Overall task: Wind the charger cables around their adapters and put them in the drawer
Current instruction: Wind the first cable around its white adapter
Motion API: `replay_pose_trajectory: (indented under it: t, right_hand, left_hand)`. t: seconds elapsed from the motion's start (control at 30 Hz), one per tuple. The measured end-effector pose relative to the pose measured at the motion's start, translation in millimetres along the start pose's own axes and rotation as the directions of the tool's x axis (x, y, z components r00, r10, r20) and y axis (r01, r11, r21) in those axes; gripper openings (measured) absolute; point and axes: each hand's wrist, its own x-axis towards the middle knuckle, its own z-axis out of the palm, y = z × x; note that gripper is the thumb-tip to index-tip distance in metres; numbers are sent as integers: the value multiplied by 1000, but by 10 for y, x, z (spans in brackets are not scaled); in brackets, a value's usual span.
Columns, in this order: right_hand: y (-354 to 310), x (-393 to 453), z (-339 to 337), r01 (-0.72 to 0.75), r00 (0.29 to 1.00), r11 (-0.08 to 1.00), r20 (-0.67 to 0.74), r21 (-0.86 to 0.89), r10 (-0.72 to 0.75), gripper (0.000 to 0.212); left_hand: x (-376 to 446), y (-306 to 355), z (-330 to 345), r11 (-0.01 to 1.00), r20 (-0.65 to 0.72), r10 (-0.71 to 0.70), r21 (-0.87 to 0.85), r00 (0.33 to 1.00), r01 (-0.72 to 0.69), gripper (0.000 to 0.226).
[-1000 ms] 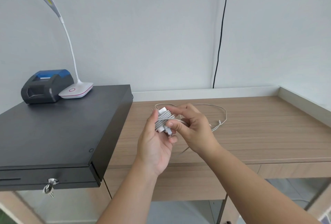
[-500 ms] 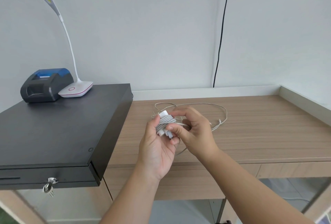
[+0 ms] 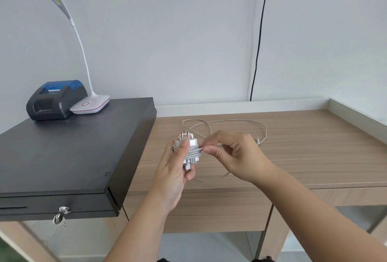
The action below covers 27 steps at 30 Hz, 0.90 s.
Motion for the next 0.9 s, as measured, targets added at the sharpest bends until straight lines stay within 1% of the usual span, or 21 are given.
replay_pose_trajectory:
  t: [0.17, 0.27, 0.37, 0.47, 0.53, 0.57, 0.67, 0.73, 0.8, 0.9]
  right_hand:
    - [110, -97, 5, -71, 997, 997, 25, 21, 70, 21]
    - [98, -117, 5, -90, 996, 995, 23, 50, 89, 19]
    - [80, -123, 2, -118, 993, 989, 30, 85, 115, 15]
    - [74, -137, 0, -156, 988, 974, 28, 164, 153, 18]
    - [41, -135, -1, -172, 985, 967, 36, 188, 169, 20]
    - [12, -128, 0, -178, 984, 964, 37, 197, 174, 20]
    - [-52, -83, 0, -193, 981, 953, 37, 234, 190, 17]
    - [-65, -41, -14, -214, 977, 940, 32, 265, 213, 18]
    - [-41, -4, -43, -235, 971, 929, 33, 285, 235, 16]
    - [0, 33, -70, -247, 968, 941, 92, 233, 232, 16]
  left_hand:
    - [-26, -44, 40, 997, -7, 48, 56, 999, -48, 61]
    - [-34, -64, 31, 993, 1, 74, 90, 997, -73, 70]
    - [-40, -64, 16, 986, 14, 114, 118, 993, -115, 91]
    - [-41, -58, 9, 986, 6, 120, 118, 993, -120, 99]
    - [-44, -60, 8, 988, -4, 121, 94, 993, -121, 97]
    - [-48, -55, 12, 990, -12, 119, 77, 993, -118, 93]
    - [-51, -55, 26, 995, -23, 103, 16, 994, -103, 63]
    - [-56, -43, 20, 995, -2, 97, -20, 995, -97, 49]
    - [-53, -21, -13, 995, 45, 89, -43, 995, -87, 51]
    - [-33, 9, -101, 997, 147, 48, -72, 988, -37, 63]
